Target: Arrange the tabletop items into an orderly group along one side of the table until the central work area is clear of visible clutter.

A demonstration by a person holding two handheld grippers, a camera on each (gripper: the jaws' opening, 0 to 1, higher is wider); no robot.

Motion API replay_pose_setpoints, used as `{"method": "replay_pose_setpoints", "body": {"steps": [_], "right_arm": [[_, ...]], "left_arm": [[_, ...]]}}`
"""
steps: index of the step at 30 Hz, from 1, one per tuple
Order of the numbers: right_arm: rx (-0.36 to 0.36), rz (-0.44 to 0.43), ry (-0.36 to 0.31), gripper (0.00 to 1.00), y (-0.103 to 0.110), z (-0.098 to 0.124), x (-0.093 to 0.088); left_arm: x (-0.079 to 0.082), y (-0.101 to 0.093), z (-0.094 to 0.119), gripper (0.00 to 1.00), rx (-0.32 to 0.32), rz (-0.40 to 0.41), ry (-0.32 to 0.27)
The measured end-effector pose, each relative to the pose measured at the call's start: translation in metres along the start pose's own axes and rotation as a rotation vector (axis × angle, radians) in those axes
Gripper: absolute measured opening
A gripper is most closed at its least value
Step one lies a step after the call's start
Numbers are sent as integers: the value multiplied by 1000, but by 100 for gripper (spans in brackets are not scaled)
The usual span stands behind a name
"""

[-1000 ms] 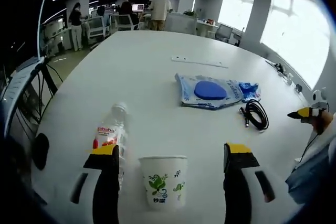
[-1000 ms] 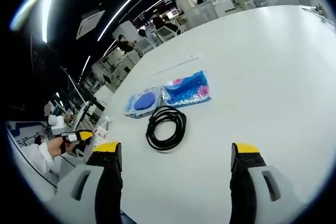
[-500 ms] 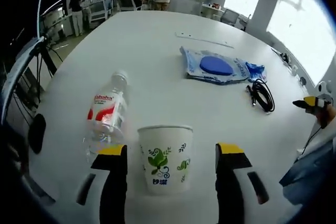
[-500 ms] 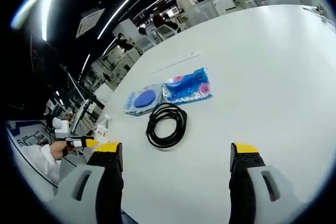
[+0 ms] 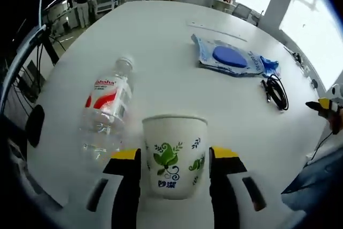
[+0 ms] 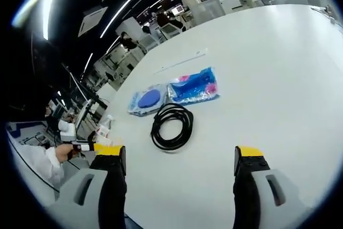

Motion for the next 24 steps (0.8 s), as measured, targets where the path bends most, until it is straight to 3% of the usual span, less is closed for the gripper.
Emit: {"method": "replay_pose_setpoints", "body": {"steps": [6,13,15,19,24], "right_arm": [[-6,-8,6,80,-1,-1,-2],[2,-44,-19,79,-1,-1,0],[0,-43,-19,79,-2,0,0],[0,-42,-19,78,-1,0,0],[13,-35,-10,77,2,-2,0]], "left_arm": [[0,1,1,42,8,20,-4],[7,-5,11,39,-33,58,-104],[12,-12,15,39,-86,45,-179],[17,-25,21,39,-152,80,-251],[24,-50,27,39,-289,18,-361]]}}
Point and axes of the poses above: the point that each gripper's makers call its tool centre point, and the gripper's own axes: z roughly backward along the fingers, y roughly to its left, x roughly out of its top, the point moved 10 cm from there along z, roughly backward along the fingers, and after that the axes turned 11 degrees about z, right-handed, at the moved point
